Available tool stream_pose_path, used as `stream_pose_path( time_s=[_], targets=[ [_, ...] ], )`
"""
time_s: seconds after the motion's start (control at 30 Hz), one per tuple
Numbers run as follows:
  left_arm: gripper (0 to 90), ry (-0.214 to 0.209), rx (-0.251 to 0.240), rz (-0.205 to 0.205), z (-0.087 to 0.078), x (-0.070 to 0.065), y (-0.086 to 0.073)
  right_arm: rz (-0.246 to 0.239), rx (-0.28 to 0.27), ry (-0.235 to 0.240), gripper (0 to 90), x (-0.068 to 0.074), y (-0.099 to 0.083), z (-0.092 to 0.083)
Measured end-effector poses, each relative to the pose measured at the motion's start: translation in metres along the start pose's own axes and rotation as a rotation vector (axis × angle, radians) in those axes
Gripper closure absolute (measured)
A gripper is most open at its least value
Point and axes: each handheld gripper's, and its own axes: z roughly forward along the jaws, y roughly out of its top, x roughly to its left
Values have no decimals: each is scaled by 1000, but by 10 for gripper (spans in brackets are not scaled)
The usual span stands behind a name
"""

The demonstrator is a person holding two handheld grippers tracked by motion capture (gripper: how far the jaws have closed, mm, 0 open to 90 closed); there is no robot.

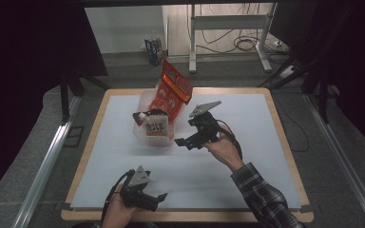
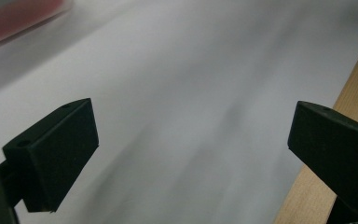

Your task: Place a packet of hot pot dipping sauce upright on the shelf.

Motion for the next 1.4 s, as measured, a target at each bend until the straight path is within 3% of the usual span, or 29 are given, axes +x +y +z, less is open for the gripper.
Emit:
stream_pose_path(
  time_s=[0.4, 0.5, 0.87, 1.13, 1.2, 1.4],
  targets=[
    [15, 13, 4, 12, 1, -1, 0, 8, -18, -41, 0, 7, -44, -15],
    [15, 17, 5, 16, 1, -1, 0, -4, 2, -51, 0, 7, -49, -18],
    [22, 35, 2, 27, -2, 2, -1, -13, -18, -90, 0, 16, -71, -40],
    [13, 44, 5, 48, -3, 2, -1, 15, -17, -133, 0, 19, -91, -57],
    [13, 43, 5, 45, -3, 2, -1, 12, -9, -163, 0, 22, -99, -64],
    [12, 46, 9, 54, -2, 2, -1, 28, -15, -176, 0, 28, -113, -73]
  ],
)
